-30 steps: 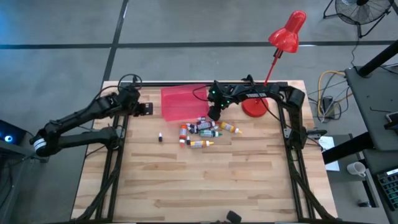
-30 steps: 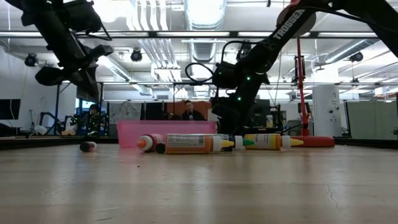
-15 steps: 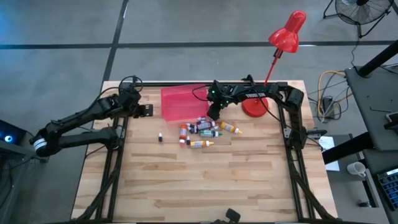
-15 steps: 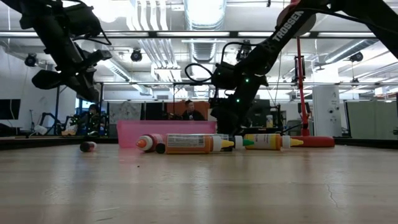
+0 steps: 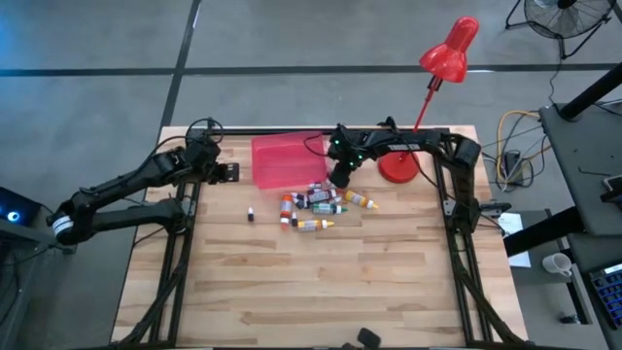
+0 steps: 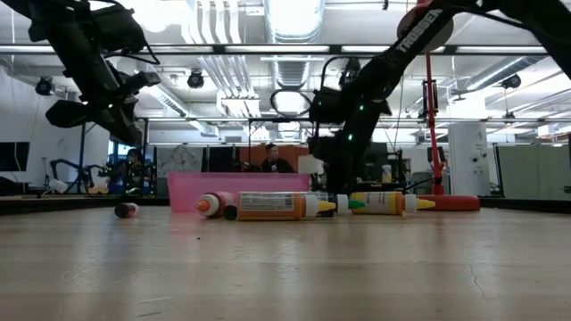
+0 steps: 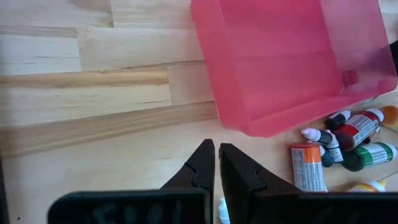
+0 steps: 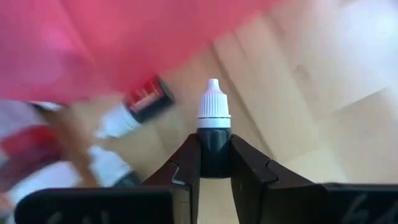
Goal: Pick & Place food coloring
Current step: Put the small black food coloring bottle into the red bin, then put the small red food coloring bottle into the red bin
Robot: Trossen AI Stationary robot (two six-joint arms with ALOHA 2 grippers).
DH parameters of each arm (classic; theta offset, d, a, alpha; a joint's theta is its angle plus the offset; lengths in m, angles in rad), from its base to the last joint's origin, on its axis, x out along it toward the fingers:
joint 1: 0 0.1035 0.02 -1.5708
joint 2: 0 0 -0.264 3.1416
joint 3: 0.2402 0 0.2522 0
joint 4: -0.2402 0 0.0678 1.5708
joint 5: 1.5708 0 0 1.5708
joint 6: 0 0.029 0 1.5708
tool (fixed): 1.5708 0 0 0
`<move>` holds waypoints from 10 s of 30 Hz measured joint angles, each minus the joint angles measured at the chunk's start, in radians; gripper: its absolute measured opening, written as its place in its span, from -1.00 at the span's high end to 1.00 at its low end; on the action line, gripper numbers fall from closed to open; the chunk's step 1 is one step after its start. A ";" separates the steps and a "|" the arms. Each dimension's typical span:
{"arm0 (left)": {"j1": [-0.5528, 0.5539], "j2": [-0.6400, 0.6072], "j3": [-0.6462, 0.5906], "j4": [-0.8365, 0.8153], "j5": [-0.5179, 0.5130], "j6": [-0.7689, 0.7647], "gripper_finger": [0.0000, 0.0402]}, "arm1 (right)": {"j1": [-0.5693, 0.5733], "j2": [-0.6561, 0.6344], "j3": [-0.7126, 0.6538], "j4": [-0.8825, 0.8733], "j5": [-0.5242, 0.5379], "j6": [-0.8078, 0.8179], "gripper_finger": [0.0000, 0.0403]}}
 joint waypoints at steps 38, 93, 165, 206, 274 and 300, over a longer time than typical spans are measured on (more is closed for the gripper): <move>0.000 0.004 0.000 0.019 -0.006 0.024 1.00 | 0.123 -0.177 0.009 -0.295 0.125 -0.327 -0.25; 0.000 0.006 0.000 0.019 -0.053 0.052 1.00 | 0.121 -0.076 -0.181 0.102 0.037 -0.422 0.07; 0.001 0.013 -0.001 0.038 -0.062 0.077 1.00 | 0.099 -0.093 -0.056 0.190 0.128 0.040 0.00; 0.000 0.015 -0.002 0.037 -0.062 0.090 1.00 | 0.061 0.103 0.075 0.025 -0.005 0.713 0.18; -0.002 0.000 -0.091 0.097 -0.054 0.082 1.00 | 0.175 0.260 0.340 -0.133 0.186 0.454 0.67; -0.045 0.015 -0.118 0.184 0.096 0.210 1.00 | 0.133 0.074 0.353 0.142 -0.057 0.162 -0.18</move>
